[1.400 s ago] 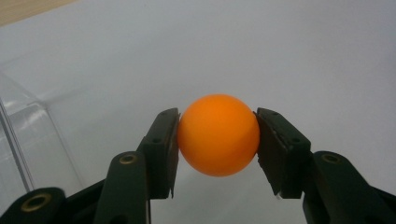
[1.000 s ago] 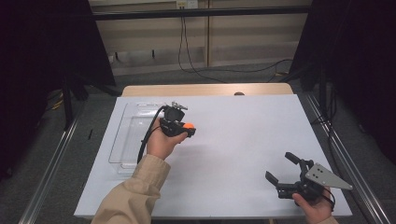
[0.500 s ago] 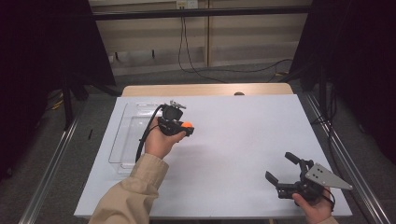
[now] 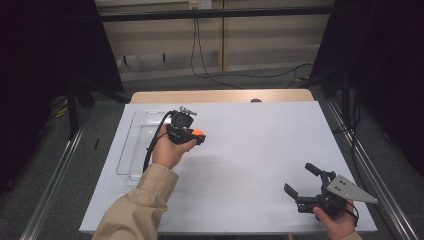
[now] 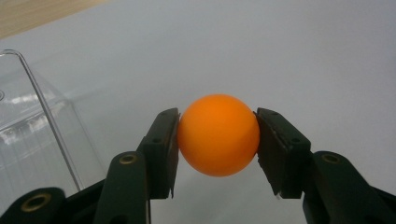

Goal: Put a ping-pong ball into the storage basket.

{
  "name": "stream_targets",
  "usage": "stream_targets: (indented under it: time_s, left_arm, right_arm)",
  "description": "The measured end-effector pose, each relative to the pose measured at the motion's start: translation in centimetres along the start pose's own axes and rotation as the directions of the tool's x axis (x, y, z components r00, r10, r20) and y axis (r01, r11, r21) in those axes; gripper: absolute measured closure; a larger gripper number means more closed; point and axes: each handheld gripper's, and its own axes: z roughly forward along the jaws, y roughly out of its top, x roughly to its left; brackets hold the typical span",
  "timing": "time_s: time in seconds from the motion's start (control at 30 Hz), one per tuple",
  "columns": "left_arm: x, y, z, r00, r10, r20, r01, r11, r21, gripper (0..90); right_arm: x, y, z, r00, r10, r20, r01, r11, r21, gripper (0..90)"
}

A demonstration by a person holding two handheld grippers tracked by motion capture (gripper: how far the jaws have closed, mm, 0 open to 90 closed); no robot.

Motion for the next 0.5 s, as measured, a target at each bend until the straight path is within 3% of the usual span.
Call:
stream_targets:
  time_s: [0.13,0.5]
  left_arm:
    - [0.11,-0.07,-0.11,0.9999,-0.016,-0.002,0.016,0.9998,-0.011,51.3]
    - [0.74,-0.16,-0.70,0.9999,-0.008,-0.015,0.008,0.9999,-0.008,51.2]
  right_arm:
    - [0.00,0.00,0.00,1.0000,0.000,0.000,0.000,1.000,0.001,1.3]
    - [-0.01,0.03,-0.04,1.0000,0.000,0.001,0.000,1.000,-0.001,1.3]
